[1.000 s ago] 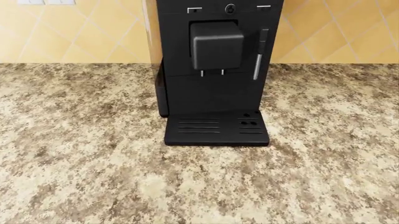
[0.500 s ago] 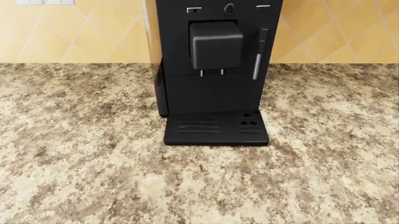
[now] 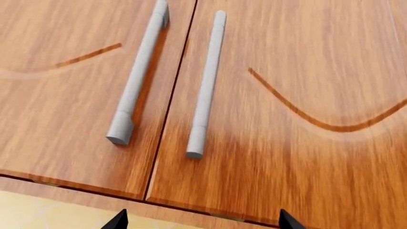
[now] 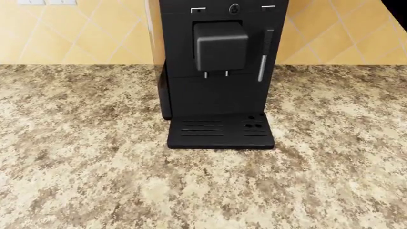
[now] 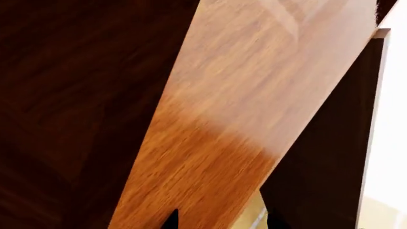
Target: Pick the peach, ginger from the counter and place them in the cabinet. Then close the cabinet.
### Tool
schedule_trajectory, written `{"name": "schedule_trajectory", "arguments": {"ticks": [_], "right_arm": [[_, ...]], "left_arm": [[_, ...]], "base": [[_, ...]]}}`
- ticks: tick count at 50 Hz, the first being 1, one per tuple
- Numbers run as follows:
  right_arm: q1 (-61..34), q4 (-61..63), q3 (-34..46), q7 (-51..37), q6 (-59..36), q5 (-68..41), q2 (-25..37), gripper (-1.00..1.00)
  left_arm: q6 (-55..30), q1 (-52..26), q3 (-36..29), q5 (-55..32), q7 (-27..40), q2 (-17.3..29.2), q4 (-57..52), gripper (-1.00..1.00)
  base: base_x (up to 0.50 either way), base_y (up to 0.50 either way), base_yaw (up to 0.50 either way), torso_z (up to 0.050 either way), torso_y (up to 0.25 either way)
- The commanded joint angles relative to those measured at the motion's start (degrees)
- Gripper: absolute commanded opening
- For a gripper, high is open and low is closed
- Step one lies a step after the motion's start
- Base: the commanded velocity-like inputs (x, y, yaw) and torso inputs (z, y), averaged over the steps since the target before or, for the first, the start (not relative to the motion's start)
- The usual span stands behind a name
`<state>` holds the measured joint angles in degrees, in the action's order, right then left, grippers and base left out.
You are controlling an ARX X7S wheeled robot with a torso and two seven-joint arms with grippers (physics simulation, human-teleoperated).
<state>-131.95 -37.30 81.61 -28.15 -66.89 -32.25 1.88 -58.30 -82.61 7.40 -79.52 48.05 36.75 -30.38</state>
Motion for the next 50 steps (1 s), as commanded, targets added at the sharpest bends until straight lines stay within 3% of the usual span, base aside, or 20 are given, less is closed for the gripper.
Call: {"name": "schedule_trajectory", "arguments": {"ticks": [1, 26, 38, 50], "right_arm": [[10.7, -31.2, 2.1, 26.8, 15.3, -15.0, -1.9, 1.0], [10.6, -27.6, 3.4, 29.1, 14.3, -12.4, -1.9, 1.0], [13.8, -20.8, 5.1, 48.4, 8.2, -3.2, -1.9, 1.0], [3.2, -25.8, 3.1, 32.0, 33.2, -27.8, -1.9, 1.0]], "left_arm": [[0.6, -0.1, -0.2, 1.2, -1.1, 0.2, 1.1, 1.0], [0.7, -0.8, -0.5, 0.7, -0.8, 0.9, 1.2, 1.0], [0.6, -1.0, -0.6, 0.2, -0.8, 1.4, 0.8, 1.0], [0.9, -0.8, -0.8, 0.2, -0.8, 1.5, 0.8, 1.0]], "base": [[0.03, 0.0, 0.01, 0.0, 0.0], [0.02, 0.0, 0.01, 0.005, 0.0], [0.01, 0.0, 0.0, 0.003, 0.0], [0.02, 0.0, 0.0, 0.005, 0.0]]}}
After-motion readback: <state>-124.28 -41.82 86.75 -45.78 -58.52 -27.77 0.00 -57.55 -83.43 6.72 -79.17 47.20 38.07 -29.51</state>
